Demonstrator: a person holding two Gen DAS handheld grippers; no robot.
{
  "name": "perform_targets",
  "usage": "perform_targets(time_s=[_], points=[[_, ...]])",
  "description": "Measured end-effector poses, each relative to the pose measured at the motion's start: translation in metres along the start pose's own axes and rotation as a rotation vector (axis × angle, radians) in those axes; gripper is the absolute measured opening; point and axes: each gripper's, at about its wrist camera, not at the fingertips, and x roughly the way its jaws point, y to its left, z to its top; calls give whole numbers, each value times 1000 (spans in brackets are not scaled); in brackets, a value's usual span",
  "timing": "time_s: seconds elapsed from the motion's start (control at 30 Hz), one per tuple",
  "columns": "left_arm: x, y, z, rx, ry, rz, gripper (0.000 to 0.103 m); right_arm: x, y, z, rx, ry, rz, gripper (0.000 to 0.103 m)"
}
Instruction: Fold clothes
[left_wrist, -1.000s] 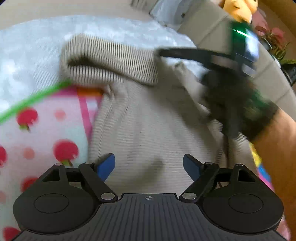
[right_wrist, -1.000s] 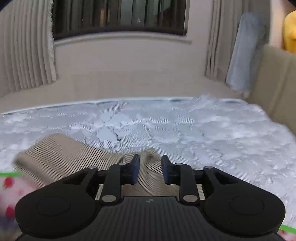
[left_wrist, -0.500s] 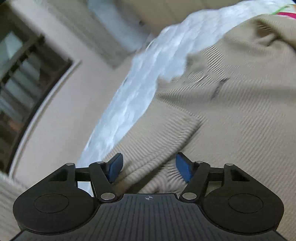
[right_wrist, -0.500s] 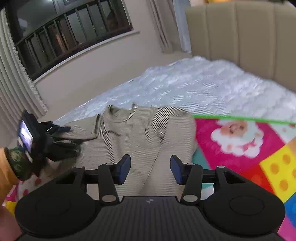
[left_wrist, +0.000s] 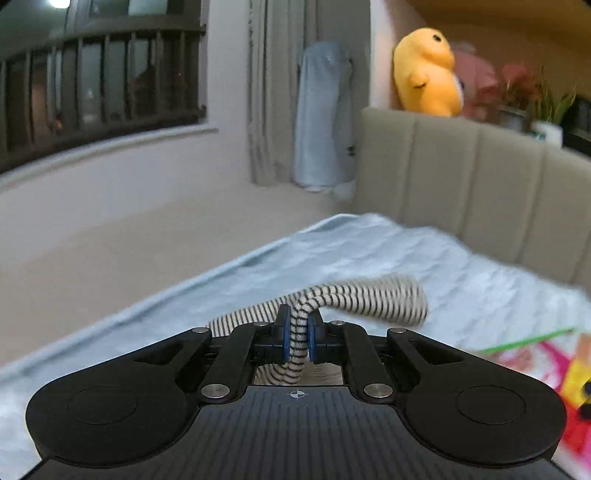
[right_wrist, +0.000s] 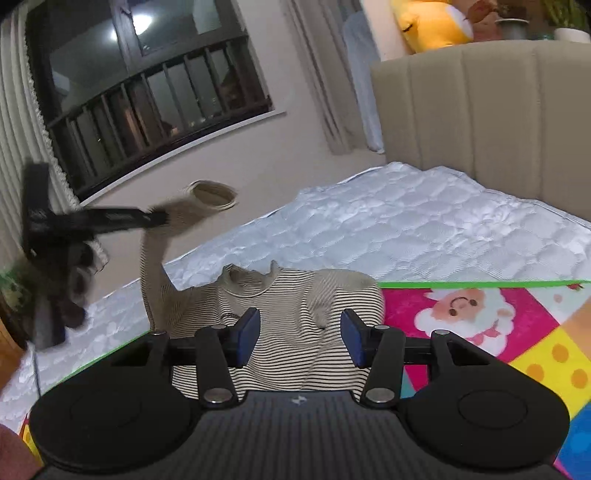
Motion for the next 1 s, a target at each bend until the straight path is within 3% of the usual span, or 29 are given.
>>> perform_targets(time_s=[0.13, 0.27, 0.33, 0.4, 0.47, 0.6, 0.7, 0.93, 1.0], points=[[48, -39, -40, 27, 38, -33, 16, -3, -4, -1, 3, -2, -16, 50], [80, -59, -98, 75, 226, -32, 32, 4, -8, -5, -3, 11, -22, 57], [87, -59, -114, 102, 276, -22, 36, 12, -11, -8, 3, 42, -25, 57], [76, -50, -115, 94, 277, -33, 59, 20, -13, -12, 17, 76, -25, 57], [59, -37, -109, 51, 278, -45, 72, 24, -13, -16, 20, 111, -36, 56], [30, -13, -107, -66, 282, -56, 86, 30, -12, -23, 85, 218, -29, 56], [10, 4, -110, -158, 282, -62, 96, 27, -11, -35, 215, 309, -35, 56], [-37, 45, -119, -373, 279, -76, 96, 9, 7, -70, 379, 339, -193, 56], [-33, 51, -123, -372, 282, -73, 96, 22, 18, -80, 355, 337, -227, 56]])
